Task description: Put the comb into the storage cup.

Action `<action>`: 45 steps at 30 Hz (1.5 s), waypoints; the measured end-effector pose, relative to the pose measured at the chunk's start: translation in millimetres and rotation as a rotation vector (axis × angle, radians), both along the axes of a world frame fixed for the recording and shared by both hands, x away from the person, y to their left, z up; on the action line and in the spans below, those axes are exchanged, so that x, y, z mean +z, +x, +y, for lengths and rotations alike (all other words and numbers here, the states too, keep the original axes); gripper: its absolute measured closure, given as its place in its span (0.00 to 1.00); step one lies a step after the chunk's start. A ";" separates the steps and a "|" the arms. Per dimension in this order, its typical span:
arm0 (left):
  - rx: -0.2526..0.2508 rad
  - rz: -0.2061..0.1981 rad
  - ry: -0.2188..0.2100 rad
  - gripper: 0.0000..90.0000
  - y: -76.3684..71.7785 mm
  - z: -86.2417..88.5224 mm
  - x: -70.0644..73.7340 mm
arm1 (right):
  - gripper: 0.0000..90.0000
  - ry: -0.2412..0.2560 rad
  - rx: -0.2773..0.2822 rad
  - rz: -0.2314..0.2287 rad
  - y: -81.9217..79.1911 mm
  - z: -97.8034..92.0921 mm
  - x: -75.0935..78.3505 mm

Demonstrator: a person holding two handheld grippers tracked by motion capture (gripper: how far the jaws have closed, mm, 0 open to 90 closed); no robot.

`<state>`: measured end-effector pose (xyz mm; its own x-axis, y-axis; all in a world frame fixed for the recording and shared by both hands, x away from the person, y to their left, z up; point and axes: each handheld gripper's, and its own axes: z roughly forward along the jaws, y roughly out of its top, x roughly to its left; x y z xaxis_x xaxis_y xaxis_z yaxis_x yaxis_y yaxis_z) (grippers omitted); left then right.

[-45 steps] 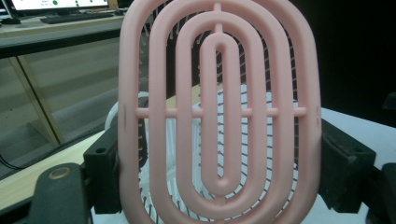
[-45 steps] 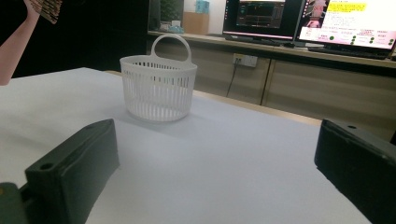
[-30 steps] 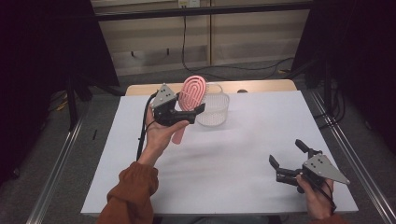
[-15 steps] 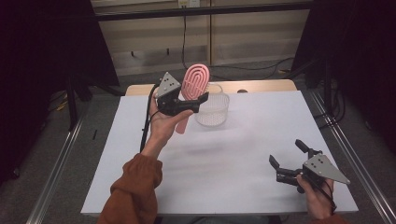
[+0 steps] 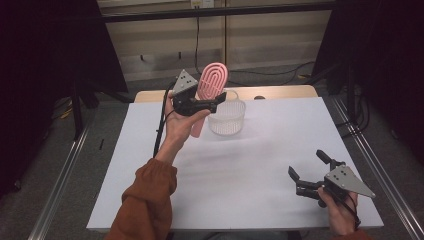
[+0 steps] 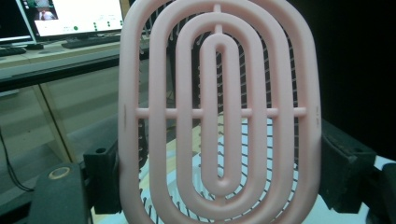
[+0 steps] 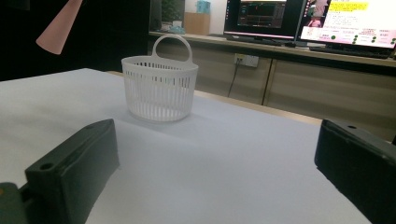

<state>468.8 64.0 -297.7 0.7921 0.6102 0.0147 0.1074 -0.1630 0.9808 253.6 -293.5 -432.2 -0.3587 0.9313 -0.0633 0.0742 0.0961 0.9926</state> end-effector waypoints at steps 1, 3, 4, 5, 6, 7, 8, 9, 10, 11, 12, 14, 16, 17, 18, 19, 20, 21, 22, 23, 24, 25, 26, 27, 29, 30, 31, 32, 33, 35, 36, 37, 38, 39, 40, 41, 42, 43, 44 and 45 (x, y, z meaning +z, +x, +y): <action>0.001 0.000 -0.003 0.22 1.2 -1.2 0.2 | 0.00 0.001 0.000 -0.001 0.1 0.0 0.0; 0.000 -0.006 0.006 0.22 3.8 -3.2 1.1 | 0.00 0.000 0.000 -0.002 0.0 -0.1 0.0; 0.000 -0.013 0.001 0.22 5.2 -4.5 1.2 | 0.00 -0.001 0.000 -0.003 0.0 -0.2 0.1; -0.003 -0.020 0.001 0.22 6.5 -5.4 1.6 | 0.00 0.000 0.000 -0.002 -0.2 -0.2 0.1; -0.003 -0.027 -0.002 0.22 8.0 -6.8 1.7 | 0.00 0.000 0.000 -0.002 -0.2 -0.3 0.1; -0.002 -0.026 -0.004 0.22 9.5 -8.0 2.1 | 0.00 0.001 -0.001 -0.001 -0.3 -0.4 0.0; -0.001 -0.026 -0.011 0.22 11.5 -9.3 2.4 | 0.00 0.001 -0.001 -0.001 -0.3 -0.5 0.0; 0.000 -0.028 -0.013 0.22 12.6 -10.0 2.4 | 0.00 0.000 -0.002 -0.001 -0.5 -0.6 0.1; 0.002 -0.038 -0.009 0.22 14.5 -10.9 2.7 | 0.00 0.001 -0.003 0.000 -0.6 -0.6 0.1; 0.002 -0.043 -0.013 0.22 15.6 -11.5 2.7 | 0.00 0.002 -0.002 -0.001 -0.6 -0.7 0.0; 0.003 -0.048 -0.015 0.22 17.2 -12.2 2.6 | 0.00 0.003 -0.002 -0.001 -0.7 -0.8 0.0; 0.006 -0.058 -0.022 0.22 20.4 -13.8 2.7 | 0.00 0.003 0.000 0.000 -1.1 -1.0 0.0; 0.015 -0.058 -0.046 0.22 23.6 -14.0 2.5 | 0.00 0.005 -0.002 -0.001 -1.2 -1.1 -0.1; 0.021 -0.058 -0.062 0.22 25.3 -14.3 2.2 | 0.00 0.005 -0.004 -0.003 -1.3 -1.2 -0.1; 0.024 -0.060 -0.081 0.22 27.7 -15.0 1.6 | 0.00 0.007 -0.004 -0.004 -1.5 -1.2 -0.1; 0.028 -0.063 -0.080 0.22 29.2 -14.9 1.5 | 0.00 0.008 -0.005 -0.002 -1.7 -1.1 -0.2; 0.032 -0.070 -0.082 0.22 30.9 -15.0 1.2 | 0.00 0.008 -0.005 -0.002 -1.7 -1.1 -0.2; 0.033 -0.071 -0.095 0.22 32.7 -15.1 0.8 | 0.00 0.008 -0.004 -0.001 -1.9 -1.3 -0.1; 0.036 -0.069 -0.103 0.22 34.1 -15.1 0.6 | 0.00 0.008 -0.005 -0.001 -2.0 -1.3 -0.1; 0.040 -0.072 -0.114 0.22 35.3 -15.7 0.1 | 0.00 0.010 -0.004 -0.001 -1.9 -1.6 -0.2; 0.047 -0.078 -0.116 0.22 36.6 -16.3 -0.1 | 0.00 0.009 -0.005 -0.001 -1.9 -1.8 -0.2; 0.048 -0.081 -0.118 0.22 37.5 -16.7 -0.2 | 0.00 0.009 -0.005 -0.001 -1.9 -1.9 -0.2; 0.052 -0.080 -0.127 0.22 38.4 -17.9 -0.4 | 0.00 0.010 -0.005 -0.001 -1.9 -1.8 -0.2; 0.055 -0.082 -0.128 0.22 39.5 -18.7 -0.3 | 0.00 0.010 -0.005 -0.001 -2.0 -1.7 -0.2; 0.066 -0.095 -0.130 0.22 41.3 -20.7 0.3 | 0.00 0.009 -0.006 -0.001 -2.5 -1.8 -0.1; 0.069 -0.095 -0.135 0.22 42.0 -21.3 0.7 | 0.00 0.010 -0.005 -0.001 -2.6 -1.8 -0.1; 0.074 -0.097 -0.139 0.22 42.8 -22.2 1.2 | 0.00 0.011 -0.005 -0.001 -2.7 -2.0 0.0; 0.075 -0.100 -0.140 0.22 43.4 -22.6 1.5 | 0.00 0.011 -0.003 -0.002 -2.7 -2.2 0.0; 0.072 -0.099 -0.144 0.22 44.8 -23.3 1.9 | 0.00 0.012 -0.003 -0.002 -2.6 -2.3 -0.1; 0.077 -0.097 -0.141 0.22 46.1 -24.4 2.6 | 0.00 0.011 -0.002 -0.002 -2.8 -2.3 -0.1; 0.077 -0.098 -0.144 0.22 47.2 -25.0 2.9 | 0.00 0.013 -0.003 -0.003 -2.8 -2.1 -0.1; 0.076 -0.100 -0.151 0.22 48.7 -25.5 3.2 | 0.00 0.012 -0.001 -0.001 -3.1 -2.3 0.0; 0.081 -0.103 -0.153 0.22 49.4 -25.9 3.3 | 0.00 0.012 0.000 -0.002 -3.3 -2.3 0.1; 0.085 -0.103 -0.161 0.22 50.4 -26.7 3.4 | 0.00 0.012 -0.001 -0.003 -3.4 -2.3 0.1; 0.082 -0.101 -0.163 0.22 51.7 -27.3 3.4 | 0.00 0.013 -0.002 -0.002 -3.5 -2.4 0.1; 0.084 -0.103 -0.166 0.22 52.3 -28.7 3.2 | 0.00 0.013 -0.001 -0.002 -3.5 -2.5 0.1; 0.086 -0.107 -0.164 0.22 52.8 -29.8 2.5 | 0.00 0.013 -0.004 -0.002 -3.6 -2.5 0.0; 0.085 -0.103 -0.165 0.22 52.5 -31.1 2.0 | 0.00 0.013 -0.004 -0.002 -3.7 -2.5 0.1; 0.087 -0.105 -0.155 0.22 51.7 -32.5 1.4 | 0.00 0.013 -0.004 -0.002 -3.7 -2.5 0.1; 0.087 -0.110 -0.157 0.22 51.2 -34.1 1.0 | 0.00 0.012 -0.004 -0.002 -3.7 -2.5 0.0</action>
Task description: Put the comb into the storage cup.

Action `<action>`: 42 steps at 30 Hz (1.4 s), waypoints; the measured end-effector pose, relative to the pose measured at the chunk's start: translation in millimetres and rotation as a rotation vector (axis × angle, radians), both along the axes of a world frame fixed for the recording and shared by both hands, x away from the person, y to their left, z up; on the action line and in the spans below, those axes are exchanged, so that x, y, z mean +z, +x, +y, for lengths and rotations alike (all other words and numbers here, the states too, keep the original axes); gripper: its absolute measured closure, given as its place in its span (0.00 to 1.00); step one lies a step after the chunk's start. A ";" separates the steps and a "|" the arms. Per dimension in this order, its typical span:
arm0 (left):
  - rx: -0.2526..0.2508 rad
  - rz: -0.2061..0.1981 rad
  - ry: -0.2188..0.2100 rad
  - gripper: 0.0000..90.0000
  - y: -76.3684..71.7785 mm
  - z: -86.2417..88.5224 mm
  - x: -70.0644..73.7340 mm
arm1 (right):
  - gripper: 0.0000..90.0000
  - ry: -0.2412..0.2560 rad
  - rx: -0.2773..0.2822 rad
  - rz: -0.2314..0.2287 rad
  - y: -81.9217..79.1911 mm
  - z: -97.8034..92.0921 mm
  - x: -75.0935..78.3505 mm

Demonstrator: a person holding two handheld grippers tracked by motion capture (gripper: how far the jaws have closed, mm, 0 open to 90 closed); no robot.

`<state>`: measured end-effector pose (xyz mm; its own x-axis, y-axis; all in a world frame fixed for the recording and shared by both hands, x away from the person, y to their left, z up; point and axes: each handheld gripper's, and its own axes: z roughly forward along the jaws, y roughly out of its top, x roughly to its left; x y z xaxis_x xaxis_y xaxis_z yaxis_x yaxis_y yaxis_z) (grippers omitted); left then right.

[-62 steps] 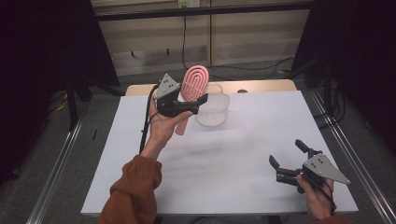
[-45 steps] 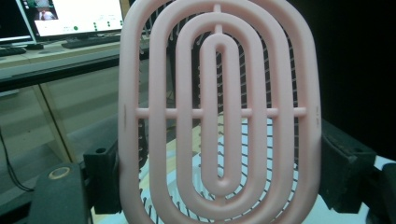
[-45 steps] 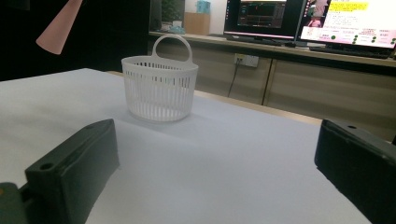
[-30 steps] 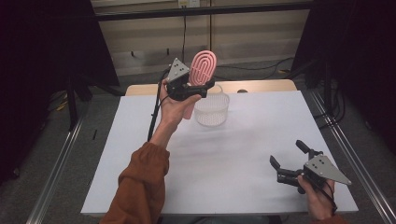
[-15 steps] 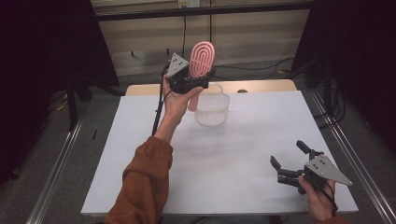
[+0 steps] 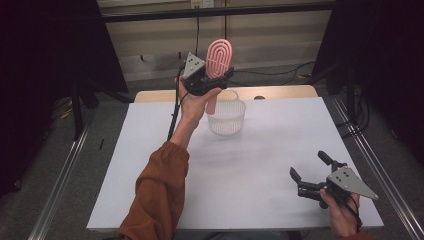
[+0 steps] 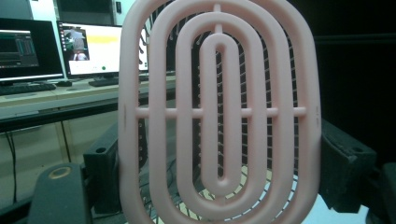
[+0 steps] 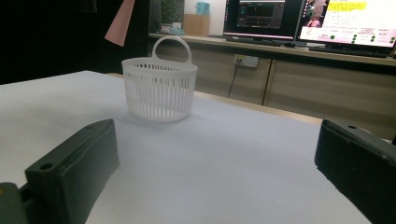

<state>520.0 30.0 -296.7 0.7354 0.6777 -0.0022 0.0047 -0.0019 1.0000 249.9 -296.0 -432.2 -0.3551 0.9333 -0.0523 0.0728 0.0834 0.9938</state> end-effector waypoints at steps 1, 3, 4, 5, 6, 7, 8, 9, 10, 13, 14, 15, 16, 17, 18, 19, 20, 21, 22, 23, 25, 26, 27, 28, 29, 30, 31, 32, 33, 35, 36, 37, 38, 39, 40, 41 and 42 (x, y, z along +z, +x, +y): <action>-0.004 0.001 -0.003 0.22 -0.1 -1.5 -0.6 | 0.00 0.000 0.000 0.000 0.0 0.0 0.0; -0.005 -0.002 -0.003 0.22 1.3 -4.7 -2.3 | 0.00 0.000 0.000 0.001 0.1 0.0 -0.1; -0.004 -0.008 0.007 0.22 2.5 -5.0 -3.1 | 0.00 0.000 0.002 0.001 0.2 0.0 -0.2; -0.006 -0.006 0.002 0.22 3.8 -6.1 -4.4 | 0.00 0.000 0.001 0.001 0.1 0.0 -0.2; -0.003 -0.014 -0.001 0.22 6.3 -7.1 -6.3 | 0.00 0.000 0.000 0.001 0.0 0.0 -0.2; -0.003 -0.013 0.001 0.22 7.9 -7.2 -7.6 | 0.00 -0.001 -0.001 0.004 -0.1 -0.2 -0.2; -0.003 -0.014 -0.001 0.22 10.0 -8.0 -9.2 | 0.00 -0.001 -0.001 0.004 -0.1 -0.2 -0.2; 0.003 -0.017 0.004 0.22 11.4 -8.5 -10.7 | 0.00 0.001 0.000 0.003 -0.1 -0.1 -0.3; 0.003 -0.014 0.004 0.22 12.8 -9.0 -12.5 | 0.00 0.000 0.001 0.002 -0.2 -0.2 -0.2; 0.013 -0.013 0.015 0.22 14.5 -10.1 -16.0 | 0.00 0.001 0.001 0.000 -0.3 -0.7 -0.3; 0.014 -0.012 0.002 0.22 15.5 -10.4 -16.6 | 0.00 0.003 0.000 0.001 -0.3 -0.8 -0.3; 0.011 -0.009 -0.007 0.22 16.7 -10.5 -17.2 | 0.00 0.003 0.000 0.001 -0.3 -0.8 -0.3; 0.015 -0.018 0.001 0.22 17.8 -10.6 -17.5 | 0.00 0.001 0.001 0.001 -0.4 -0.8 -0.4; 0.016 -0.021 0.000 0.22 19.1 -11.0 -18.2 | 0.00 0.001 0.001 0.004 -0.6 -0.8 -0.4; 0.019 -0.021 -0.001 0.22 20.7 -11.6 -19.4 | 0.00 0.003 0.001 0.004 -0.6 -0.8 -0.4; 0.019 -0.025 0.007 0.22 21.3 -11.6 -20.5 | 0.00 0.003 0.000 0.004 -0.8 -0.7 -0.3; 0.021 -0.022 0.006 0.22 22.3 -12.3 -22.2 | 0.00 0.003 0.000 0.004 -0.8 -0.6 -0.4; 0.018 -0.018 0.008 0.22 23.4 -13.2 -24.0 | 0.00 0.005 0.000 0.005 -0.8 -0.6 -0.4; 0.025 -0.020 0.018 0.22 23.8 -14.1 -25.6 | 0.00 0.007 0.002 0.005 -0.6 -0.7 -0.5; 0.030 -0.028 0.029 0.22 24.2 -14.9 -27.1 | 0.00 0.006 0.001 0.005 -0.5 -0.7 -0.6; 0.023 -0.026 0.037 0.22 25.0 -16.3 -29.9 | 0.00 0.005 0.002 0.005 -0.8 -0.5 -0.5; 0.022 -0.027 0.044 0.22 25.1 -16.2 -30.7 | 0.00 0.004 0.002 0.005 -0.8 -0.5 -0.6; 0.021 -0.027 0.040 0.22 25.1 -16.4 -31.8 | 0.00 0.005 0.002 0.003 -0.9 -0.5 -0.6; 0.018 -0.024 0.041 0.22 25.4 -16.4 -32.8 | 0.00 0.006 0.002 0.003 -0.9 -0.6 -0.5; 0.016 -0.025 0.043 0.22 25.5 -16.5 -33.6 | 0.00 0.006 0.002 0.003 -1.0 -0.7 -0.5; 0.018 -0.028 0.046 0.22 25.6 -16.6 -34.6 | 0.00 0.005 0.002 0.003 -1.0 -0.7 -0.5; 0.014 -0.025 0.045 0.22 25.9 -17.0 -35.6 | 0.00 0.004 0.002 0.002 -1.0 -0.7 -0.5; 0.012 -0.023 0.047 0.22 26.1 -17.6 -36.9 | 0.00 0.003 0.002 0.004 -1.2 -0.7 -0.4; 0.017 -0.027 0.057 0.22 26.2 -17.6 -37.7 | 0.00 0.002 0.003 0.004 -1.2 -0.7 -0.4; 0.008 -0.020 0.054 0.22 27.4 -17.6 -40.2 | 0.00 0.001 0.003 0.002 -1.3 -0.7 -0.4; 0.002 -0.018 0.054 0.22 27.7 -17.8 -41.7 | 0.00 0.001 0.003 0.002 -1.3 -0.7 -0.4; 0.002 -0.014 0.056 0.22 27.7 -18.3 -42.8 | 0.00 0.001 0.004 0.002 -1.3 -0.8 -0.4; 0.001 -0.018 0.069 0.22 28.1 -18.0 -44.0 | 0.00 0.002 0.003 0.003 -1.4 -0.7 -0.4; 0.000 -0.016 0.075 0.22 28.5 -17.4 -45.2 | 0.00 0.003 0.004 0.001 -1.4 -0.6 -0.5; 0.001 -0.012 0.078 0.22 28.9 -16.9 -46.5 | 0.00 0.002 0.007 0.001 -1.4 -0.6 -0.5; 0.011 -0.015 0.072 0.22 28.6 -16.8 -47.7 | 0.00 0.002 0.006 0.002 -1.3 -0.7 -0.6; 0.008 -0.010 0.076 0.22 28.6 -16.1 -49.0 | 0.00 0.002 0.005 0.004 -1.3 -0.6 -0.7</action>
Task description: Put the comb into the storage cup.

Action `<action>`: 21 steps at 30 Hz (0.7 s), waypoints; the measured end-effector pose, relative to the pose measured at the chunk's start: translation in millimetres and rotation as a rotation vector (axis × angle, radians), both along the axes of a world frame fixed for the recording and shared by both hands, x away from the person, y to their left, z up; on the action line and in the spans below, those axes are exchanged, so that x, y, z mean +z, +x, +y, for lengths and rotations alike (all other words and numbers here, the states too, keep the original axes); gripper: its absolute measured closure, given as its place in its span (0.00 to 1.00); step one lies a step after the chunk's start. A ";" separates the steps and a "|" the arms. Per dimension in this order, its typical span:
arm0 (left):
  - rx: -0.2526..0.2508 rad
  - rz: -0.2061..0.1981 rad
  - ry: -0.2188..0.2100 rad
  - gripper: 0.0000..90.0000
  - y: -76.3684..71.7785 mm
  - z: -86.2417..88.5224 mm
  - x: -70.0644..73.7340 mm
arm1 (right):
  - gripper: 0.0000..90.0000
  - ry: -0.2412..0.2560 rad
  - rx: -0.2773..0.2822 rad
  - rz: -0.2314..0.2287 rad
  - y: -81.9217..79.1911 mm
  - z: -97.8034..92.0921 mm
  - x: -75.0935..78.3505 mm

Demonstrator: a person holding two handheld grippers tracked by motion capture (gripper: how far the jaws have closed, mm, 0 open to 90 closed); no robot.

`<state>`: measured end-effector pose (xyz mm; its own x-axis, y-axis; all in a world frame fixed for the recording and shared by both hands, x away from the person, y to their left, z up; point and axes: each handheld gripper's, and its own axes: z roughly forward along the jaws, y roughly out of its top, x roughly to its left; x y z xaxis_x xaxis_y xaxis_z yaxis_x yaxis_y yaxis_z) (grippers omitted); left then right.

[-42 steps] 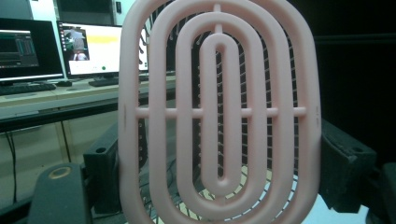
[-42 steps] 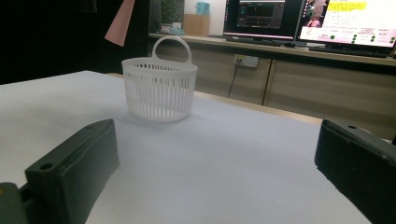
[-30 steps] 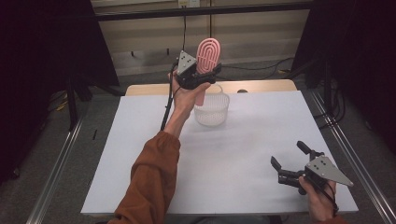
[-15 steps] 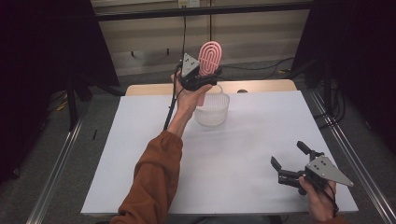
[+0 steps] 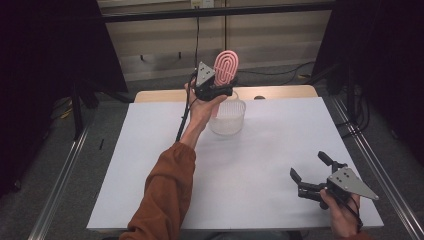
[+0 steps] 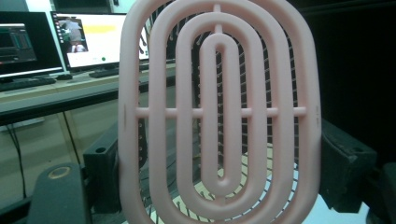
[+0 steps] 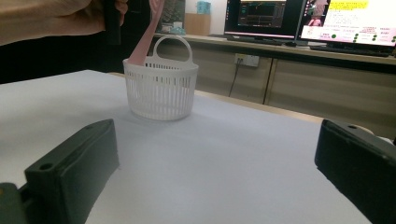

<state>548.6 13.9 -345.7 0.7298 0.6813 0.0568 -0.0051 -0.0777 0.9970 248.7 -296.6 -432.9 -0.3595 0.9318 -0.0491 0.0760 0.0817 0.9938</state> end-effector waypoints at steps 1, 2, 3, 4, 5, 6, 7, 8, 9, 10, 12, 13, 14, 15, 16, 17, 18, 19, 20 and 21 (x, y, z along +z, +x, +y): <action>-0.005 0.007 -0.001 0.22 -0.3 -0.1 -2.0 | 0.00 -0.002 0.000 0.000 0.0 0.0 0.0; -0.007 0.007 0.005 0.22 -0.5 0.2 -3.1 | 0.00 -0.003 0.000 -0.001 -0.2 0.1 0.0; -0.008 0.009 0.009 0.22 -0.8 0.7 -4.9 | 0.00 -0.003 0.000 -0.002 -0.1 0.1 0.0; -0.012 0.013 0.006 0.22 -0.9 1.1 -6.0 | 0.00 -0.002 -0.001 0.000 -0.1 0.1 -0.1; -0.015 0.021 0.012 0.22 -1.2 2.0 -7.4 | 0.00 -0.002 -0.002 0.000 -0.1 0.1 0.0; -0.012 0.020 0.008 0.22 -1.5 1.9 -8.5 | 0.00 -0.004 -0.003 0.000 -0.2 0.3 0.1; -0.016 0.023 0.013 0.22 -2.2 2.5 -9.5 | 0.00 -0.005 -0.002 0.000 -0.1 0.3 0.1; -0.017 0.024 0.014 0.22 -2.5 2.7 -10.3 | 0.00 -0.007 -0.004 0.001 -0.3 0.2 0.2; -0.024 0.029 0.028 0.22 -3.5 3.0 -10.4 | 0.00 -0.006 -0.006 0.001 -0.2 0.1 0.1; -0.025 0.027 0.033 0.22 -4.0 3.3 -10.0 | 0.00 -0.006 -0.006 0.003 -0.1 0.1 0.0; -0.029 0.031 0.036 0.22 -5.1 2.6 -9.2 | 0.00 -0.007 -0.004 -0.001 0.0 0.2 0.0; -0.030 0.040 0.037 0.22 -5.2 2.5 -9.3 | 0.00 -0.007 -0.004 -0.002 -0.1 0.3 0.0; -0.035 0.055 0.039 0.22 -5.5 2.2 -9.9 | 0.00 -0.009 -0.001 -0.003 -0.1 0.2 0.1; -0.040 0.059 0.051 0.22 -5.8 2.4 -10.3 | 0.00 -0.008 -0.003 -0.002 -0.3 0.3 0.1; -0.043 0.056 0.057 0.22 -6.5 2.6 -10.9 | 0.00 -0.009 -0.002 0.000 -0.6 0.1 0.2; -0.045 0.061 0.064 0.22 -7.3 4.0 -11.3 | 0.00 -0.010 0.000 -0.001 -0.6 0.0 0.1; -0.049 0.062 0.070 0.22 -7.2 5.1 -11.7 | 0.00 -0.011 0.000 -0.001 -0.8 0.1 0.2; -0.048 0.067 0.073 0.22 -7.9 5.9 -12.3 | 0.00 -0.012 0.000 -0.002 -0.8 0.0 0.2; -0.045 0.065 0.084 0.22 -8.4 7.5 -12.9 | 0.00 -0.012 0.001 -0.001 -0.6 0.0 0.1; -0.047 0.072 0.088 0.22 -9.2 9.1 -14.1 | 0.00 -0.012 -0.001 -0.001 -0.5 0.1 0.1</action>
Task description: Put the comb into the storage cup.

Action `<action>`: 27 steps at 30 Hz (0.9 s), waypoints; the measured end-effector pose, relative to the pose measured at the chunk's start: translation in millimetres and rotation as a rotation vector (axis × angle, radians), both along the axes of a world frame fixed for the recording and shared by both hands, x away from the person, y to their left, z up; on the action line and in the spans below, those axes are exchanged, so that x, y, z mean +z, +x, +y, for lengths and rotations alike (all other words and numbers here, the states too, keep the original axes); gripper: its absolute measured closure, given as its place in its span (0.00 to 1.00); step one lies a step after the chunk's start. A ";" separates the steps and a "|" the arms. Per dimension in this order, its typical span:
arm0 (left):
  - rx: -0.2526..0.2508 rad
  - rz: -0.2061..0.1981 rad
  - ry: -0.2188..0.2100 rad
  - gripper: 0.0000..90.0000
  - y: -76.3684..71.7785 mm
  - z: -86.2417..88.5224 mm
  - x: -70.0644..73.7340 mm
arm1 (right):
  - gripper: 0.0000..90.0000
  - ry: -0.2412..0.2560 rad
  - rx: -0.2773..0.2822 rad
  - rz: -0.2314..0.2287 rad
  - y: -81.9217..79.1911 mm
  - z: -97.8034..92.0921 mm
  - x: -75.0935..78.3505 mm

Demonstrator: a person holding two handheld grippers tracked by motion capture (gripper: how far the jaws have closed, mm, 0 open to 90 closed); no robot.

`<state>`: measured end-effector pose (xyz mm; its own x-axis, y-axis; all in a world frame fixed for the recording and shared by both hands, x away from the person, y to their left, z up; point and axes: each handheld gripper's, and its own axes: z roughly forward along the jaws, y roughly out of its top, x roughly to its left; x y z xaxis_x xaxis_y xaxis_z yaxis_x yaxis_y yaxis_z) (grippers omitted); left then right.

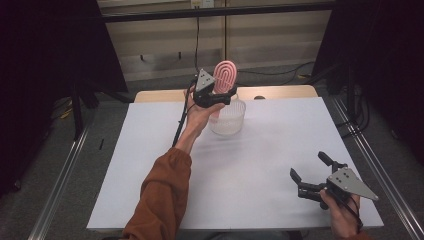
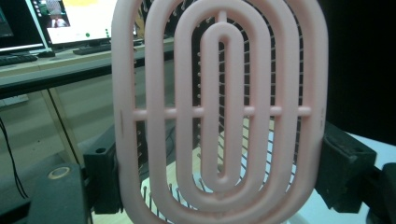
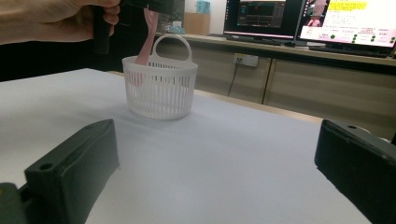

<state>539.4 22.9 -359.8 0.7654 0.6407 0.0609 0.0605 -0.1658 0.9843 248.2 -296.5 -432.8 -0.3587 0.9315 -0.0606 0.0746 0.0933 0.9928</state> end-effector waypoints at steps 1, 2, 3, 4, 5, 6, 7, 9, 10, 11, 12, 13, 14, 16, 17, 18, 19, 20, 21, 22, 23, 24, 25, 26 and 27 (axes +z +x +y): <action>-0.001 0.002 0.003 0.22 -0.2 1.1 -0.8 | 0.00 0.000 0.000 0.000 0.0 0.1 0.1; -0.001 0.006 0.010 0.22 -0.3 3.0 -2.0 | 0.00 0.000 -0.001 0.000 0.0 0.1 0.1; 0.007 0.008 0.013 0.22 -0.6 4.3 -2.8 | 0.00 -0.003 -0.001 -0.002 0.4 -0.1 0.1; 0.010 0.013 0.010 0.22 -0.6 5.7 -3.6 | 0.00 -0.003 -0.002 -0.001 0.4 0.1 0.1; 0.016 0.015 0.008 0.22 -0.7 7.1 -4.5 | 0.00 -0.004 -0.001 -0.004 0.5 0.3 0.1; 0.014 0.016 0.008 0.22 -0.8 8.2 -5.4 | 0.00 -0.006 -0.001 -0.004 0.4 0.4 0.2; 0.013 0.020 0.008 0.22 -1.1 9.1 -6.4 | 0.00 -0.006 -0.002 -0.003 0.3 0.6 0.1; 0.014 0.024 0.010 0.22 -1.3 10.4 -9.7 | 0.00 -0.005 -0.001 -0.002 0.2 0.8 0.1; 0.020 0.025 0.015 0.22 -1.5 10.5 -11.1 | 0.00 -0.004 0.000 -0.001 0.2 0.8 0.1; 0.021 0.025 0.017 0.22 -1.3 10.7 -12.5 | 0.00 -0.005 -0.002 -0.001 0.2 0.7 0.1; 0.022 0.027 0.012 0.22 -1.4 10.7 -14.1 | 0.00 -0.005 -0.002 -0.001 0.3 0.6 0.0; 0.019 0.028 0.016 0.22 -1.4 11.0 -14.8 | 0.00 -0.004 -0.002 -0.001 0.4 0.4 0.0; 0.018 0.028 0.023 0.22 -1.4 11.0 -15.7 | 0.00 -0.003 -0.002 -0.001 0.4 0.4 0.0; 0.011 0.026 0.028 0.22 -2.6 9.8 -17.3 | 0.00 -0.004 -0.002 -0.002 0.4 0.4 0.0; 0.015 0.024 0.032 0.22 -3.1 9.4 -17.6 | 0.00 -0.004 -0.002 -0.002 0.4 0.5 0.0; 0.012 0.021 0.033 0.22 -3.7 8.6 -18.1 | 0.00 -0.003 -0.002 0.000 0.4 0.6 0.0; 0.014 0.018 0.038 0.22 -4.0 8.5 -18.4 | 0.00 -0.003 -0.002 0.000 0.6 0.6 -0.1; 0.011 0.022 0.038 0.22 -4.8 7.4 -19.3 | 0.00 -0.004 -0.003 0.000 0.5 0.7 -0.1; 0.005 0.019 0.045 0.22 -4.5 7.2 -19.7 | 0.00 -0.004 -0.003 0.000 0.4 0.8 -0.1; 0.003 0.023 0.050 0.22 -4.8 6.7 -20.5 | 0.00 -0.003 -0.003 0.000 0.4 0.8 -0.1; 0.001 0.024 0.052 0.22 -4.8 6.1 -21.3 | 0.00 -0.003 -0.001 0.000 0.5 0.7 -0.1; -0.001 0.028 0.055 0.22 -5.1 5.3 -22.3 | 0.00 -0.003 -0.001 0.000 0.5 0.6 -0.1; -0.002 0.025 0.060 0.22 -4.7 5.1 -22.8 | 0.00 -0.003 -0.001 -0.001 0.5 0.6 -0.2; -0.005 0.030 0.063 0.22 -4.8 4.5 -23.6 | 0.00 -0.004 -0.001 0.000 0.6 0.6 -0.2; -0.006 0.031 0.065 0.22 -4.8 4.2 -24.4 | 0.00 -0.003 -0.001 0.000 0.6 0.6 -0.2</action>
